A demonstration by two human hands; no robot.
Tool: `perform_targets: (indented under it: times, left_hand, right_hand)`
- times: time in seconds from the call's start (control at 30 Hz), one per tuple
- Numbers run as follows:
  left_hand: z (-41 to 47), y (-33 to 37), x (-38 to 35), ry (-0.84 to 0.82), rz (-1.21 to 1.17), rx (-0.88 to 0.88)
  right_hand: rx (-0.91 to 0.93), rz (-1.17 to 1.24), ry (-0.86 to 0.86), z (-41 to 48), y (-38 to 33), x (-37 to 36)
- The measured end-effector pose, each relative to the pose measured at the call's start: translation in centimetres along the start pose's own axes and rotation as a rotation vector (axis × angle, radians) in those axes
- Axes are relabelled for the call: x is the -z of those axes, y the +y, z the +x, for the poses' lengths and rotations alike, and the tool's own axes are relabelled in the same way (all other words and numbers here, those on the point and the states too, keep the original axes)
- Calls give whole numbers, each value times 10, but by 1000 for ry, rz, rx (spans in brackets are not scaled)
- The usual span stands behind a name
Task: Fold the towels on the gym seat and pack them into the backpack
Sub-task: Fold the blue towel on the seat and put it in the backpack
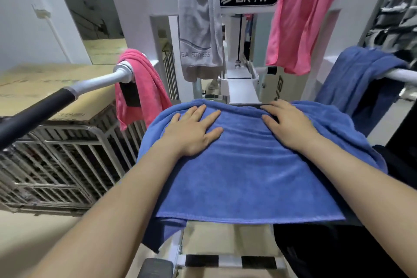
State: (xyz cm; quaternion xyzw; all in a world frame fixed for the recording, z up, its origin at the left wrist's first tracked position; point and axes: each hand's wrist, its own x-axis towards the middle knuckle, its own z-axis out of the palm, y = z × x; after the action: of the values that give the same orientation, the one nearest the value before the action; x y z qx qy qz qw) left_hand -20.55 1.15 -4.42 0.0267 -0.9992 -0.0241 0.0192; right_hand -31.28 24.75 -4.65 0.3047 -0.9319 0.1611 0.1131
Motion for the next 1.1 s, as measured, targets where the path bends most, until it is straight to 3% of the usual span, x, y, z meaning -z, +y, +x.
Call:
perform_targets:
  times: [0.1,0.17,0.2,0.27,0.37,0.43,0.5,0.57,0.7,0.77,0.87,0.93,1.0,1.1]
  left_hand:
    - [-28,-29,6,302,-91,30]
    - [-63,-49,-3,525,-429,270]
    - [-80,-56,-14,556,-735,433]
    - [-109,-64,-43,414,-1333,654]
    - [-140,-63,-84,0,-1831,673]
    - [-156,-61,-89,-72,-2132,716]
    - [-165,-66,-86,-27,-2294,642]
    - [-163,-69,-78,80,-2116,571]
    - [-150,-72,-53,433,-1565,682]
    - [-139,-80,-31,590,-1607,739]
    - [-119,-86,8,542,-1908,656]
    - [-110,-74,27,461,-2076,457]
    - [-116,-60,33,479,-1834,287]
    - [-133,-42,14,630,-1311,198]
  right_hand:
    - [-35,-96,90,-1,-8,2]
    - [-18,-130,184,-11,-30,6]
    - [20,-59,184,-17,-49,8]
    - [85,181,63,-34,-95,8]
    - [244,249,-81,-56,-161,0]
    - [336,235,-171,-64,-190,-8]
    - [400,180,-223,-66,-204,-20]
    - [420,77,-264,-68,-208,-30]
    - [400,125,-204,-72,-216,-26]
    - [451,88,-197,-77,-231,-19]
    - [371,120,-181,-74,-258,-23]
    - [183,443,-104,-63,-264,-25]
    - [-116,906,-92,-43,-258,-24]
    - [-579,1617,-203,-22,-234,-35]
